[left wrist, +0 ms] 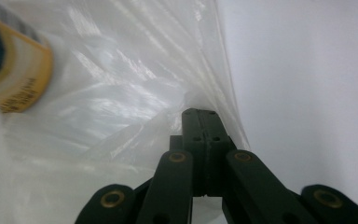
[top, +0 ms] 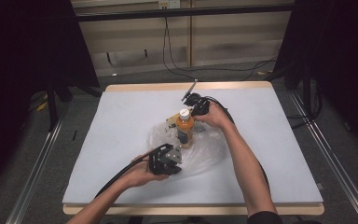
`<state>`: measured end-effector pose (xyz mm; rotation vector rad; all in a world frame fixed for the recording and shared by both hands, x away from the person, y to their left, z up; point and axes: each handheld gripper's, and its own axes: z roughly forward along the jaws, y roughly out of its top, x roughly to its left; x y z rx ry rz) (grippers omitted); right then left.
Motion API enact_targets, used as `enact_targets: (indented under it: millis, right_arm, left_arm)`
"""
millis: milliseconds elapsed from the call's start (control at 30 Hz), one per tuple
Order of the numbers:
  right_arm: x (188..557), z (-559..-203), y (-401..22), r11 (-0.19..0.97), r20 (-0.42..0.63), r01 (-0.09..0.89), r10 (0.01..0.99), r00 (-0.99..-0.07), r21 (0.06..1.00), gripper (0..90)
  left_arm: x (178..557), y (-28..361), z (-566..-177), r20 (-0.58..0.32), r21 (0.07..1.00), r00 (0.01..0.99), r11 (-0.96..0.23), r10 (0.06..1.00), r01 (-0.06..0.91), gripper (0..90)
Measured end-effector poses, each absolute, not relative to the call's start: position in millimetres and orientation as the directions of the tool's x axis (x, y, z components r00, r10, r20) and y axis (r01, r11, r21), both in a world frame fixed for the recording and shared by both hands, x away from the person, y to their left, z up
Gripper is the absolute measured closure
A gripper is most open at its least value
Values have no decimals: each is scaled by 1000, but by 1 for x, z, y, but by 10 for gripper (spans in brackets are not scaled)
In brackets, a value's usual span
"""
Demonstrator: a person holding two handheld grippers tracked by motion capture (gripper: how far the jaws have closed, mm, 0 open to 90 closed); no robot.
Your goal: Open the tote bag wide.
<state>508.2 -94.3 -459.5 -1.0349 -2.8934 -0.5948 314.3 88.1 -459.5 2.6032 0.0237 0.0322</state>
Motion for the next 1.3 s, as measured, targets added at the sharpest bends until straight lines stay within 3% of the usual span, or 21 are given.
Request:
enact_targets:
  millis: [633,933,1167,1300]
  right_arm:
    - [536,-458,-94,720,15,611,643,-766,328,900]
    - [545,-459,-100,676,21,658,692,-722,332,900]
    - [542,-459,-91,688,-74,653,704,-706,316,900]
    - [534,-456,-94,698,-17,631,675,-737,338,900]
  left_arm:
    - [269,98,-455,6,477,998,-876,-68,-62,900]
    - [264,106,-457,-23,499,997,-865,-71,-50,900]
    - [262,111,-458,-52,520,997,-854,-51,-17,900]
    - [271,115,-458,-83,544,995,-839,-49,4,900]
